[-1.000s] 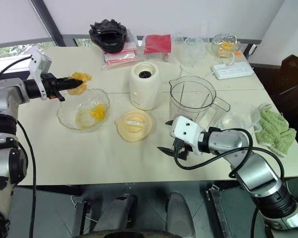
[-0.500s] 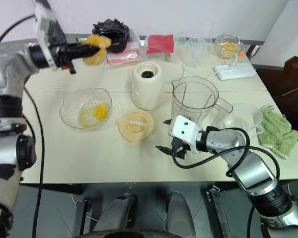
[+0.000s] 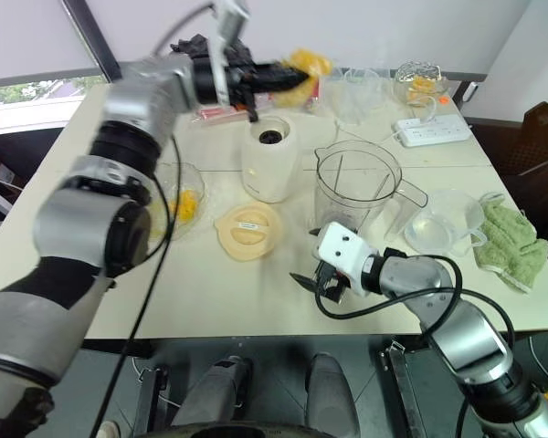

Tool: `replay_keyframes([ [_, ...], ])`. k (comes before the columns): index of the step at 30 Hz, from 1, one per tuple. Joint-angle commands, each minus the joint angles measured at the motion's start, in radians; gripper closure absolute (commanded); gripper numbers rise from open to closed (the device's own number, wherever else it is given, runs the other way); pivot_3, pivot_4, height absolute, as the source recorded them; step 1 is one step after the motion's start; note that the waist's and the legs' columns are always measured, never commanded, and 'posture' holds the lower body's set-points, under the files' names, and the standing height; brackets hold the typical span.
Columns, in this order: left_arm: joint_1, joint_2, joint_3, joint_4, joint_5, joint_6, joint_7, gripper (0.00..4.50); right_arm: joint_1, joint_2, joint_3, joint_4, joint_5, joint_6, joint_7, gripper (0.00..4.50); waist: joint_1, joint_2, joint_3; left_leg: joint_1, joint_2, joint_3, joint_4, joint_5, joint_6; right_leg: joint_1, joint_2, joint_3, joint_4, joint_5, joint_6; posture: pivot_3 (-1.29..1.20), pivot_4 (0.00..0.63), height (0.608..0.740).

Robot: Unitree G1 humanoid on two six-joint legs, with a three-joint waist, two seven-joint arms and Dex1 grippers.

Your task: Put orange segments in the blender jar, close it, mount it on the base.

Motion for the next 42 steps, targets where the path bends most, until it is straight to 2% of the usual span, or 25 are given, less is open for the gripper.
replay_keyframes([
  [1, -0.043, -0.04, 0.008, 0.044, 0.024, -0.076, 0.007, 4.28, 0.039, 0.007, -0.051, -0.101, -0.002, 0.045, -0.052, 0.0, -0.004, 0.0, 0.0, -0.001, 0.0, 0.0, 0.0, 0.0, 0.0, 0.0, 0.0, 0.0, 0.0, 0.0, 0.001, 0.0, 0.15, 0.74],
  [11, -0.047, -0.164, 0.028, 0.117, 0.045, -0.15, 0.008, 4.28, 0.205, 0.044, -0.114, -0.324, 0.001, 0.221, -0.195, 0.0, -0.002, 0.0, 0.0, 0.001, 0.0, 0.0, 0.0, 0.0, 0.0, 0.0, 0.0, 0.001, 0.001, 0.001, 0.001, 0.0, 0.15, 0.74],
  [19, 0.005, -0.22, -0.004, 0.125, 0.101, -0.199, -0.009, 4.28, 0.268, 0.037, -0.145, -0.367, 0.021, 0.25, -0.217, 0.0, -0.003, 0.0, 0.0, 0.001, 0.0, 0.001, 0.0, 0.0, 0.0, 0.001, 0.0, 0.001, 0.0, 0.001, 0.001, 0.0, 0.15, 0.74],
  [22, 0.02, -0.228, -0.002, 0.125, 0.118, -0.212, -0.007, 3.4, 0.27, 0.037, -0.149, -0.367, 0.031, 0.246, -0.223, 0.0, -0.004, 0.0, 0.0, 0.001, 0.0, 0.001, 0.0, 0.0, 0.0, 0.001, 0.0, 0.001, 0.001, 0.001, 0.001, 0.0, 0.15, 0.74],
  [28, 0.05, -0.221, -0.003, 0.12, 0.146, -0.236, 0.002, 0.29, 0.286, 0.019, -0.161, -0.367, 0.053, 0.242, -0.222, 0.0, -0.002, 0.0, 0.0, 0.002, 0.0, 0.001, 0.0, 0.0, 0.0, 0.001, 0.0, 0.001, 0.001, 0.001, 0.001, 0.0, 0.15, 0.74],
  [29, 0.054, -0.215, -0.002, 0.119, 0.151, -0.239, 0.004, 0.04, 0.281, 0.016, -0.16, -0.367, 0.056, 0.247, -0.22, 0.0, -0.002, 0.0, 0.0, 0.002, 0.0, 0.001, 0.0, 0.0, 0.0, 0.001, 0.0, 0.001, 0.001, 0.001, 0.001, 0.0, 0.15, 0.74],
  [36, 0.05, -0.175, 0.046, 0.09, 0.12, -0.249, 0.032, 0.04, 0.272, -0.003, -0.174, -0.344, 0.064, 0.239, -0.191, 0.0, -0.003, 0.0, 0.0, 0.002, 0.0, 0.0, 0.0, 0.0, 0.0, 0.001, 0.0, 0.001, 0.001, 0.001, 0.001, 0.0, 0.15, 0.74],
  [42, 0.104, -0.068, 0.079, -0.051, 0.075, -0.215, 0.016, 0.04, 0.298, -0.055, -0.235, -0.294, 0.058, 0.188, -0.131, 0.0, -0.006, 0.0, 0.0, 0.002, 0.001, 0.0, 0.0, 0.0, 0.0, 0.001, 0.0, 0.001, 0.001, 0.001, 0.001, 0.0, 0.15, 0.74],
])
